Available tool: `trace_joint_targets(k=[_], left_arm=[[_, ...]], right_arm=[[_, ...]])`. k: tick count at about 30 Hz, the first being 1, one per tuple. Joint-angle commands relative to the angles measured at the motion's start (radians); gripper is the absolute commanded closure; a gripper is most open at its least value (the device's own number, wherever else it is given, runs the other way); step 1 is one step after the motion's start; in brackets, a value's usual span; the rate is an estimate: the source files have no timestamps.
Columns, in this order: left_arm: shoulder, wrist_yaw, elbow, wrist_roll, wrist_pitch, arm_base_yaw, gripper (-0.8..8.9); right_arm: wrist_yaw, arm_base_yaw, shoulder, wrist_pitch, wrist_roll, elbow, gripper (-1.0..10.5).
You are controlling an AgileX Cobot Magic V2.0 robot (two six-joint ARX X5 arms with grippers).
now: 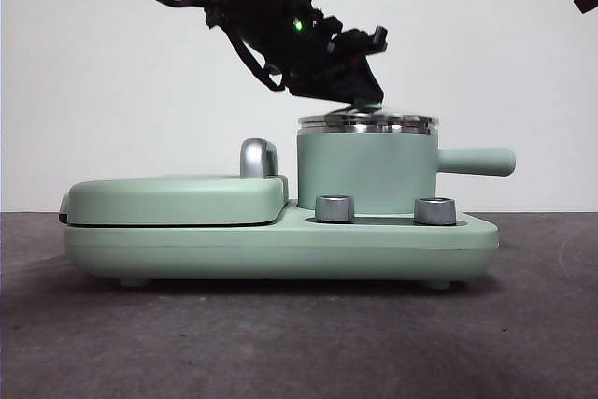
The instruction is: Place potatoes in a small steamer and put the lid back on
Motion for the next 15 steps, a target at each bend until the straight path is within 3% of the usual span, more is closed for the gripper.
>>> trace_joint_targets(k=[1, 15], left_arm=[[0.026, 0.003, 0.034, 0.007, 0.026, -0.006, 8.01], [0.026, -0.044, 0.034, 0.059, -0.030, -0.006, 8.01]], right_arm=[[0.004, 0.006, 0.003, 0.000, -0.008, -0.001, 6.1], [0.004, 0.006, 0.003, -0.011, -0.008, -0.001, 6.1]])
